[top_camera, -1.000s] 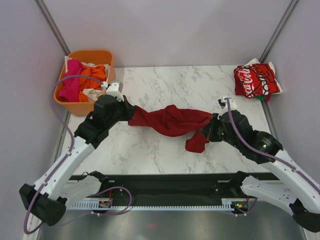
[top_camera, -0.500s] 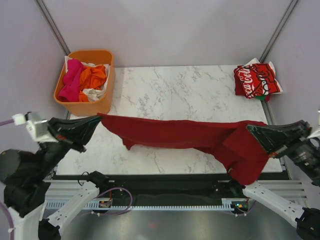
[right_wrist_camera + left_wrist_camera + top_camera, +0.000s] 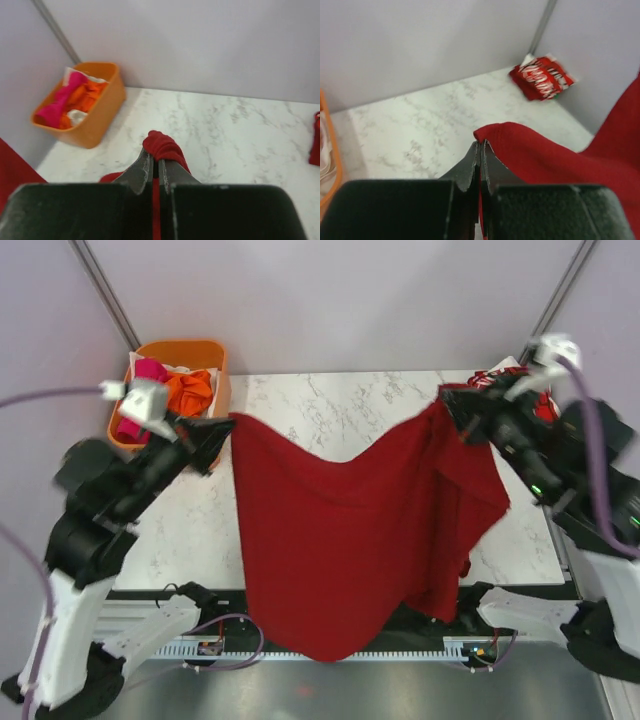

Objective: Fold and stack the t-shirts
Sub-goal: Flatten the tshirt out

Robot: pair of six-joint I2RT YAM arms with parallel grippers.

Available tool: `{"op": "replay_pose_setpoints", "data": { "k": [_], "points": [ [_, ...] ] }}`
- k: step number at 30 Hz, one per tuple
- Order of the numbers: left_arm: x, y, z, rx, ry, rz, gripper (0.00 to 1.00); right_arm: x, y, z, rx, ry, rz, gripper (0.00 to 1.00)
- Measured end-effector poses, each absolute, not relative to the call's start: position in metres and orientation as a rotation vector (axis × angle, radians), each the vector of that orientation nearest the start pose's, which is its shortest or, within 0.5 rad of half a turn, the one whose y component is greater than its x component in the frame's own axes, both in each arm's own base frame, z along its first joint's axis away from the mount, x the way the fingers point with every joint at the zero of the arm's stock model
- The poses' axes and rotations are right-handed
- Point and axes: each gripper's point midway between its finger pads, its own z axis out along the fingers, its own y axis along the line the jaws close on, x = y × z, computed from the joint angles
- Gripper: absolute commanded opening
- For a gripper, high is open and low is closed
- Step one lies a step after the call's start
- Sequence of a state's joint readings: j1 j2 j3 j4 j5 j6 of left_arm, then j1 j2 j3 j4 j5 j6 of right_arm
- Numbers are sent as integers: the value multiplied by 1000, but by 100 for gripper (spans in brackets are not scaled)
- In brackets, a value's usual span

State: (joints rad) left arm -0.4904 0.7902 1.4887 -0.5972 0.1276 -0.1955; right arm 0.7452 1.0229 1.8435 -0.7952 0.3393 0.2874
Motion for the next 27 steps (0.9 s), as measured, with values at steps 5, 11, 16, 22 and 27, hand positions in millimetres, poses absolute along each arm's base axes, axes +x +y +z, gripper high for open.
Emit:
{"op": "replay_pose_setpoints", "data": {
  "k": [5, 11, 16, 22, 27],
  "points": [
    [312, -150, 407, 262, 1780, -426, 2, 340, 166, 454, -92, 1758, 303, 0],
    [466, -94, 274, 61, 2163, -184, 19, 541, 102, 303, 81, 2047, 197, 98],
    [572, -71, 221, -49, 2262, -107, 85, 661, 69, 201, 230, 2101, 274, 98],
    [535, -66, 219, -66, 2351, -82, 85, 578, 23, 113, 393, 2382, 247, 98],
    [469, -70, 255, -75, 2321, -122, 81, 563, 47, 231, 277, 2149, 346, 98]
  ]
}}
